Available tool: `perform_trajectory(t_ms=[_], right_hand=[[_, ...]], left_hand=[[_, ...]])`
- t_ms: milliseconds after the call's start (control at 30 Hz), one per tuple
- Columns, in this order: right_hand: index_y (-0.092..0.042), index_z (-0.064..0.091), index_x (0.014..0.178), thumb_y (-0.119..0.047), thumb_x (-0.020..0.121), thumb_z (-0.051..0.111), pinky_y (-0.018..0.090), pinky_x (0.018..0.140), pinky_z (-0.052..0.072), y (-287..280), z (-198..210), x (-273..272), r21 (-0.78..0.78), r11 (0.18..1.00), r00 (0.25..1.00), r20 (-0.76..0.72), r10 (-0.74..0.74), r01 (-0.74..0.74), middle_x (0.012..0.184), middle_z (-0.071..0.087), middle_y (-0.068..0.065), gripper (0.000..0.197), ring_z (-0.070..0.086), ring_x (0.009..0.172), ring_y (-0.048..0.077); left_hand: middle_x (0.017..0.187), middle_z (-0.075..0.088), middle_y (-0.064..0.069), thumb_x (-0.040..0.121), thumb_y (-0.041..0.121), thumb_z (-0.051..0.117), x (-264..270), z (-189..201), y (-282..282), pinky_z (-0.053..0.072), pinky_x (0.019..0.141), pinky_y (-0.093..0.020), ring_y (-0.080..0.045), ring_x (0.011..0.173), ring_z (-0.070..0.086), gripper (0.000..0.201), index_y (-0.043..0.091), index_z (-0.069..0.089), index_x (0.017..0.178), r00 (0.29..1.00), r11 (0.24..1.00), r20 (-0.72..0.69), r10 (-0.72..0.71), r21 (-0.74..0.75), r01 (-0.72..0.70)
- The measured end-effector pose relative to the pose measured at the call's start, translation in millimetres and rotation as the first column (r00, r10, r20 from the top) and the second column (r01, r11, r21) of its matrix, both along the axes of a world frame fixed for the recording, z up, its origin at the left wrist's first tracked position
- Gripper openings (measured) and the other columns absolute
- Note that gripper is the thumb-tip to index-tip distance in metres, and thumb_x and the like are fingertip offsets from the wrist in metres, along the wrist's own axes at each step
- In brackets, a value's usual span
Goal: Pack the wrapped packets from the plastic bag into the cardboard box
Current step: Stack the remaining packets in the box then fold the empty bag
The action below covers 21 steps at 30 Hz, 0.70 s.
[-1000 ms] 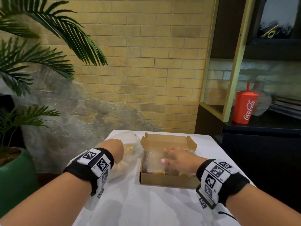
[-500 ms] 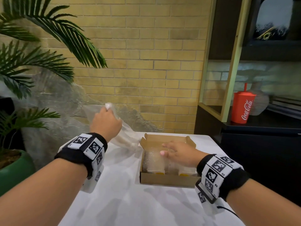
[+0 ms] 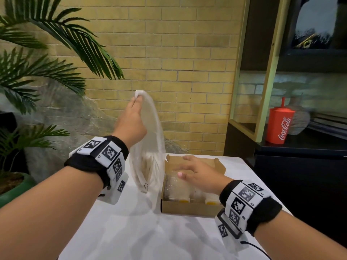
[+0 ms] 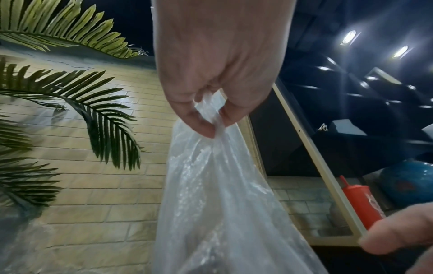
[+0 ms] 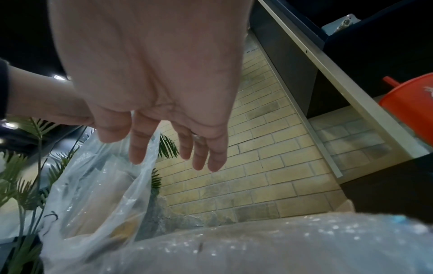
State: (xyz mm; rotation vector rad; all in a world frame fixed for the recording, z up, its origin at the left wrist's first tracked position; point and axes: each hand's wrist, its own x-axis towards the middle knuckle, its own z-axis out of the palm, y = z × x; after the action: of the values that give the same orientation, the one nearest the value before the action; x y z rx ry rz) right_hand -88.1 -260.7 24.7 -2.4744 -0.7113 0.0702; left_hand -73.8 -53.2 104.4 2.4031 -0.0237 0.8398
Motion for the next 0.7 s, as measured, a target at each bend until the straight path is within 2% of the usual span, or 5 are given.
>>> perform_trajectory(t_ms=[167,300,400,533,700], right_hand=[[-0.033,0.059,0.122,-0.030,0.093,0.053,0.031,0.108,0.026,18,3,-6,0.171,0.985,0.996,-0.088,-0.011,0.026,0.157,0.009,-0.003,0.030,0.022,0.142,0.017],[-0.018,0.055,0.129,-0.026,0.092,0.057,0.022,0.093,0.036,28,3,-5,0.246,0.956,0.986,-0.090,-0.143,0.162,0.141,0.047,0.003,0.038,0.047,0.125,0.018],[-0.001,0.066,0.103,-0.032,0.088,0.061,0.028,0.077,0.049,29,1,0,0.304,0.902,0.950,-0.031,-0.311,0.305,0.107,0.068,0.016,0.035,0.064,0.097,0.027],[-0.011,0.048,0.062,-0.049,0.076,0.070,0.027,0.052,0.036,25,-2,3,0.356,0.843,0.910,-0.056,-0.411,0.403,0.058,0.044,0.007,0.045,0.042,0.057,0.019],[-0.018,0.029,0.050,-0.049,0.071,0.074,0.027,0.051,0.028,22,-2,5,0.355,0.803,0.874,-0.110,-0.473,0.479,0.048,0.028,-0.002,0.058,0.029,0.048,0.018]], left_hand=[[0.158,0.006,0.011,0.080,-0.016,0.035,-5,12,-10,0.018,0.111,-0.028,-0.013,0.145,0.009,0.089,0.031,0.007,0.150,0.995,0.994,0.004,-0.101,0.030,0.101],[0.157,0.012,0.007,0.084,-0.014,0.039,-6,19,-16,0.014,0.106,-0.019,-0.012,0.144,0.011,0.083,0.031,0.014,0.149,0.990,0.987,0.043,-0.133,0.102,0.128],[0.145,0.036,0.000,0.089,-0.009,0.042,-5,19,-17,0.027,0.096,-0.018,-0.014,0.128,0.037,0.066,0.027,0.034,0.144,0.989,0.991,0.094,-0.116,0.070,0.109],[0.116,0.063,-0.005,0.091,-0.002,0.046,-3,15,-20,0.042,0.080,-0.023,-0.022,0.105,0.059,0.032,0.013,0.069,0.107,0.988,0.997,0.142,-0.066,-0.025,0.070],[0.136,0.051,-0.006,0.090,0.004,0.046,-10,13,-34,0.033,0.101,-0.025,-0.021,0.125,0.045,0.042,0.011,0.053,0.131,0.979,0.994,0.186,-0.077,0.087,0.062]])
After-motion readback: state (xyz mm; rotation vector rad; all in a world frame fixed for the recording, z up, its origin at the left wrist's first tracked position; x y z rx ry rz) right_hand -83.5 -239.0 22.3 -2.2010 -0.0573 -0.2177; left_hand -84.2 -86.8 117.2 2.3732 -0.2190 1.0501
